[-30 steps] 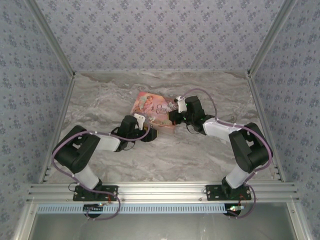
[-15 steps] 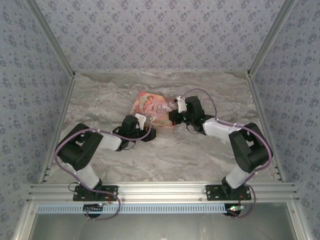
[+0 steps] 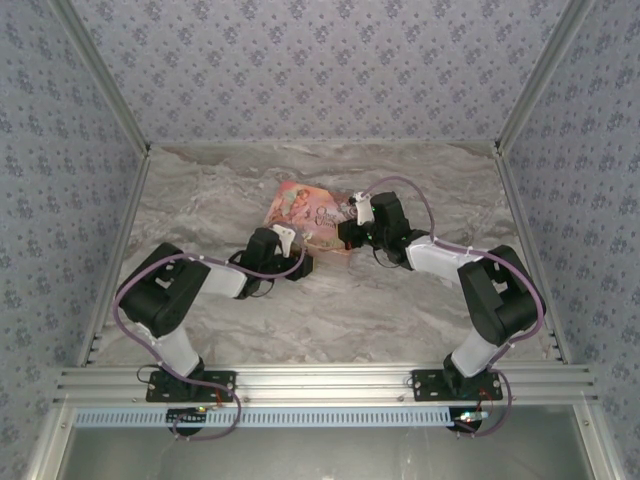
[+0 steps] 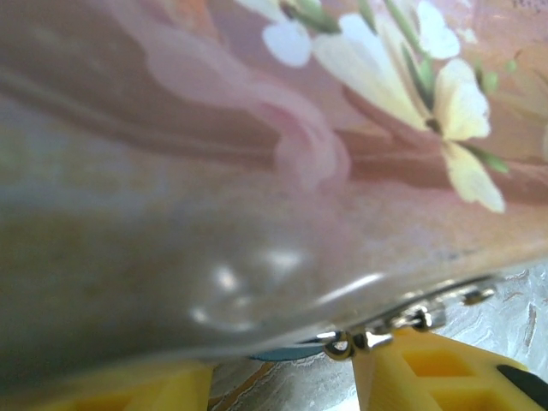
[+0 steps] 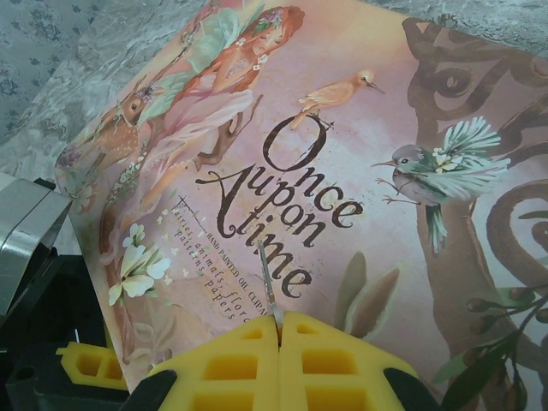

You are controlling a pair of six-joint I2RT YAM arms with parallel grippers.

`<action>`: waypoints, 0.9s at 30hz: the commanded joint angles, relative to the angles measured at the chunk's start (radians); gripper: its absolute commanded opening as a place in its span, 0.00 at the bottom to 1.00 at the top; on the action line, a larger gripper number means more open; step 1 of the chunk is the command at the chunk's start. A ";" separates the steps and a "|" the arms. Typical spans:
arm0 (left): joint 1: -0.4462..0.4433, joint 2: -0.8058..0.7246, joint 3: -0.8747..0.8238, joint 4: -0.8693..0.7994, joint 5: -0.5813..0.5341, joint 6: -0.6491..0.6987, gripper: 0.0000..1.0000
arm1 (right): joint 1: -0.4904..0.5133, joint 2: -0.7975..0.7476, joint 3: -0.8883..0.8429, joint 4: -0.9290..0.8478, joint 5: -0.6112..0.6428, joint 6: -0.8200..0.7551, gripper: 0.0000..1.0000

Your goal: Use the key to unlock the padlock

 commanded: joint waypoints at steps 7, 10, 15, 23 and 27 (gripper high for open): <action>-0.044 0.001 0.063 -0.003 -0.090 -0.019 0.43 | 0.009 0.020 -0.036 -0.080 0.026 -0.009 0.00; -0.055 -0.002 0.072 -0.020 -0.120 -0.022 0.43 | 0.009 0.020 -0.038 -0.076 0.025 -0.008 0.00; -0.069 -0.002 0.099 -0.067 -0.163 -0.023 0.43 | 0.011 0.016 -0.040 -0.075 0.024 -0.008 0.00; -0.079 -0.005 0.120 -0.088 -0.173 -0.029 0.36 | 0.012 0.011 -0.047 -0.066 0.024 -0.009 0.00; -0.080 -0.014 0.126 -0.097 -0.172 -0.035 0.32 | 0.011 -0.006 -0.052 -0.061 0.028 -0.016 0.00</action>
